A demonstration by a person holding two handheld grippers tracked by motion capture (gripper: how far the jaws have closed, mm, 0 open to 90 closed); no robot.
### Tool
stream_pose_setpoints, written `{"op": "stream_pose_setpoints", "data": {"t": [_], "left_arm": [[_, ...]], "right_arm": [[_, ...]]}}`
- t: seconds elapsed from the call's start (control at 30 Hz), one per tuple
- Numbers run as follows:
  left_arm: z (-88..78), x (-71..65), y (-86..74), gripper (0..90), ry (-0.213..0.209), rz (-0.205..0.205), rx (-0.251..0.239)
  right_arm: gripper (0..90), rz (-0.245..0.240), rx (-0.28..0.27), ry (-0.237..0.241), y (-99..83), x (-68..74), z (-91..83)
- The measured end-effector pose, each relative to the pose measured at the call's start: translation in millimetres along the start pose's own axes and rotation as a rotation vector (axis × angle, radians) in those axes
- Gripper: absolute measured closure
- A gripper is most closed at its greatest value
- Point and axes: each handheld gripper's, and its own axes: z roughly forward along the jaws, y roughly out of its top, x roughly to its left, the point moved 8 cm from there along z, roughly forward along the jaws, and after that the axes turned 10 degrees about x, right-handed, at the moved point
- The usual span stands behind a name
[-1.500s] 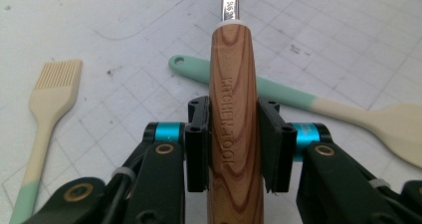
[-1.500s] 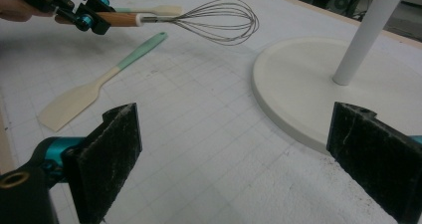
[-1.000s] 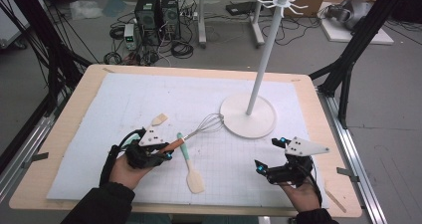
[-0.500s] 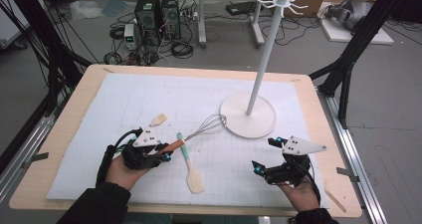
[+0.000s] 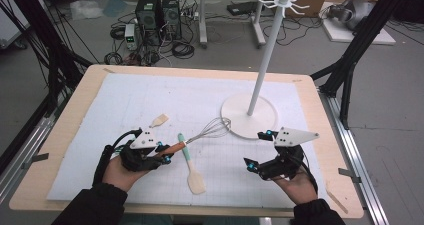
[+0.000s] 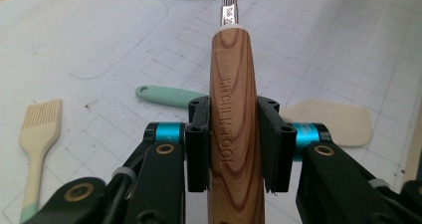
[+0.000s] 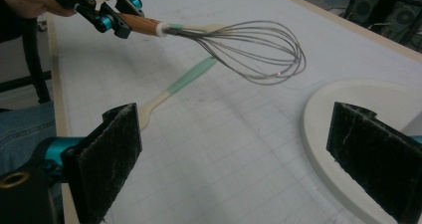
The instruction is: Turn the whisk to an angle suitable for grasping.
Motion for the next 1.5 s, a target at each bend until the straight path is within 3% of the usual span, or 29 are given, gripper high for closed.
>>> {"op": "stream_pose_setpoints", "data": {"t": [0.67, 0.83, 0.93, 1.27, 1.5], "left_arm": [[-5.0, -14.2, 10.1, 70.3, -0.067, 0.066, 0.003], [-1.2, -19.1, 10.9, 70.4, -0.095, 0.098, 0.026], [1.7, -21.8, 11.1, 70.5, -0.091, 0.119, 0.036], [0.0, -21.4, 13.6, 70.4, -0.092, 0.118, 0.025], [-5.3, -24.0, 18.3, 70.4, -0.118, 0.131, 0.014]], "right_arm": [[5.7, -0.110, 0.030, 0.084, 46.8, 15.4, 15.5], [5.7, -0.123, 0.033, 0.097, 51.3, 15.4, 18.5], [6.6, -0.126, 0.040, 0.104, 52.6, 15.1, 23.1], [6.6, -0.151, 0.069, 0.141, 56.3, 20.3, 32.1], [6.6, -0.185, 0.085, 0.169, 64.9, 22.1, 37.3]]}}
